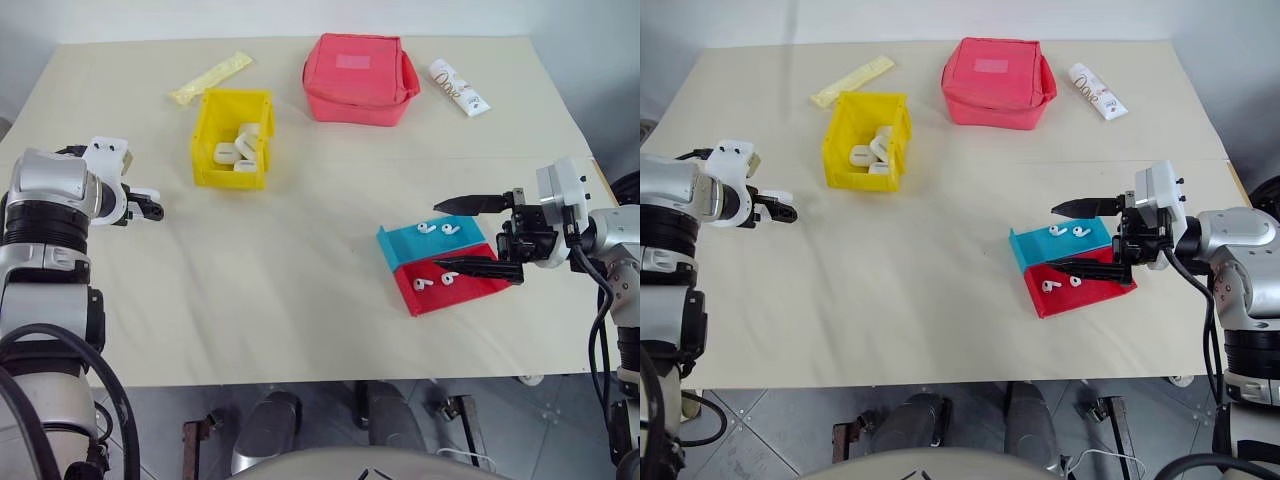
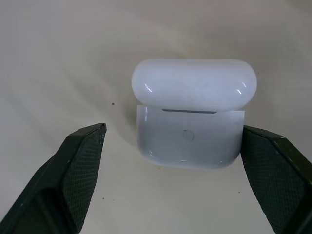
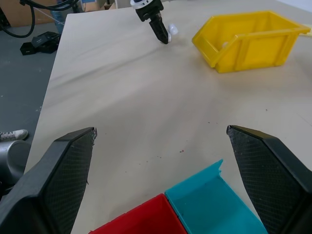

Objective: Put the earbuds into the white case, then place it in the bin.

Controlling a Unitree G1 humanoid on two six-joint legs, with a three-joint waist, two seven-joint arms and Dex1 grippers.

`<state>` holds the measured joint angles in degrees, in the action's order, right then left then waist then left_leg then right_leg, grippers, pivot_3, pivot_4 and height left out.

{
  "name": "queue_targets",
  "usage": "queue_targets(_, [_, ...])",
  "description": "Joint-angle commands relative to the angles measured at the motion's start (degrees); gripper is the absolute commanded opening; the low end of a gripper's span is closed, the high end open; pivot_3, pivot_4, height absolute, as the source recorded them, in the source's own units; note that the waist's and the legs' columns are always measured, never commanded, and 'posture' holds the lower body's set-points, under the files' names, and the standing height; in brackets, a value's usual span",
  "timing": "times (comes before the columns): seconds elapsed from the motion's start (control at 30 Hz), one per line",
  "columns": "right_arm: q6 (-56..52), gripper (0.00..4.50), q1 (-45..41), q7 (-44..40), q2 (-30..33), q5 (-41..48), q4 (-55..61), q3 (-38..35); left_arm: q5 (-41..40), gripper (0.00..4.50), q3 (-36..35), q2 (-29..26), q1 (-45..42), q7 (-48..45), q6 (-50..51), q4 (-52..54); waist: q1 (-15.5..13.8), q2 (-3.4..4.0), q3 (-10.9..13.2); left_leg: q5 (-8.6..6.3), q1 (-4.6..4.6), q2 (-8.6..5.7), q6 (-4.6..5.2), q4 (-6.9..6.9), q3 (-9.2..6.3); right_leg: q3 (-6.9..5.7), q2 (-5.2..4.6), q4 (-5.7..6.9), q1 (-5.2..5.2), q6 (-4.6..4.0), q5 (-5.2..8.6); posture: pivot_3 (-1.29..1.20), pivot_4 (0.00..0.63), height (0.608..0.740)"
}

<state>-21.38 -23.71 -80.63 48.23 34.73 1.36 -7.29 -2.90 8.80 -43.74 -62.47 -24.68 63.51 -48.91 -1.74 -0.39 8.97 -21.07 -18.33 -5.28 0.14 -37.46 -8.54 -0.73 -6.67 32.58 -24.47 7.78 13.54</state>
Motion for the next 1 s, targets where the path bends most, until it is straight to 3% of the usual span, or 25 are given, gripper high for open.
queue_targets(0.03, [0.0, 4.5, -1.0, -0.1, 0.8, 0.8, 1.1, -1.4, 1.8, 4.46, -0.5, 1.1, -0.7, -0.1, -2.1, -4.3, -0.1, 0.05, 0.0, 0.01, 0.0, 0.0, 0.01, -0.01, 0.0, 0.01, -0.02, 0.01, 0.0, 0.0, 0.0, 0.0, 0.15, 0.74])
queue_targets(0.27, [-0.4, 4.5, -2.0, -0.6, 1.3, 0.4, 0.5, -1.0, 3.0, 4.46, -1.2, 2.1, -2.6, -3.7, -5.0, -12.3, -0.2, 0.18, -0.1, 0.02, 0.01, -0.02, 0.01, -0.09, 0.0, 0.02, -0.03, 0.11, 0.0, 0.01, 0.0, 0.0, 0.15, 0.74])
queue_targets(0.37, [-0.5, 4.5, -2.3, -0.6, 1.5, 0.3, 0.3, -0.9, 3.5, 3.85, -2.2, 2.5, -3.0, -3.3, -6.4, -14.9, -0.3, 0.21, -0.2, 0.02, 0.0, -0.03, 0.01, -0.1, 0.0, 0.02, -0.05, 0.12, 0.0, 0.01, 0.0, 0.0, 0.15, 0.74])
queue_targets(0.47, [-0.8, 4.5, -2.5, -0.6, 1.8, 0.2, 0.2, -1.0, 3.8, 2.93, -3.2, 2.9, -3.4, -3.1, -7.2, -16.4, -0.4, 0.33, -0.2, 0.02, 0.02, -0.03, 0.01, -0.15, 0.01, 0.03, -0.05, 0.2, 0.01, 0.01, 0.0, 0.0, 0.15, 0.74])
queue_targets(0.57, [-0.8, 4.5, -2.4, -0.5, 2.0, 0.1, 0.1, -1.3, 4.4, 2.78, -3.3, 2.9, -3.4, -3.9, -8.1, -16.6, -0.4, 0.4, -0.3, 0.02, 0.03, -0.03, 0.01, -0.17, 0.02, 0.04, -0.04, 0.25, 0.01, 0.01, 0.0, 0.0, 0.15, 0.74])
queue_targets(0.7, [-1.5, 4.5, -1.3, 0.6, 2.6, 0.6, 1.6, -2.7, 2.6, 2.78, -4.8, -0.3, 3.6, -9.9, -17.2, -3.8, -0.3, 0.47, -0.3, 0.02, 0.03, 0.01, 0.01, -0.17, 0.06, 0.1, -0.06, 0.29, -0.03, 0.01, 0.0, 0.0, 0.15, 0.74])
queue_targets(0.8, [-2.1, 4.5, 1.2, 1.4, 3.6, 1.4, 3.3, -4.6, -5.8, 2.78, -15.4, -1.4, 17.3, -14.8, -27.4, 17.5, 0.0, 0.37, -0.3, 0.02, -0.05, 0.09, -0.01, -0.17, 0.06, 0.14, -0.06, 0.29, -0.13, -0.01, 0.01, 0.0, 0.15, 0.74])
queue_targets(0.9, [-3.0, 4.5, 4.0, 2.5, 4.2, 2.3, 5.5, -6.6, -15.9, 2.78, -26.5, 2.0, 28.3, -20.3, -37.4, 32.8, 0.2, 0.06, -0.2, -0.02, -0.27, 0.14, -0.02, -0.39, 0.0, 0.1, -0.06, 0.26, -0.21, -0.04, 0.01, 0.0, 0.15, 0.74])
queue_targets(1.0, [-3.9, 4.5, 6.2, 3.7, 4.5, 3.0, 7.2, -8.3, -23.0, 2.78, -31.6, 5.7, 34.3, -26.4, -45.8, 40.4, 0.0, -0.01, -0.2, -0.07, -0.52, 0.15, 0.01, -0.71, -0.11, -0.07, -0.07, 0.14, -0.22, -0.06, -0.05, 0.0, 0.15, 0.74])
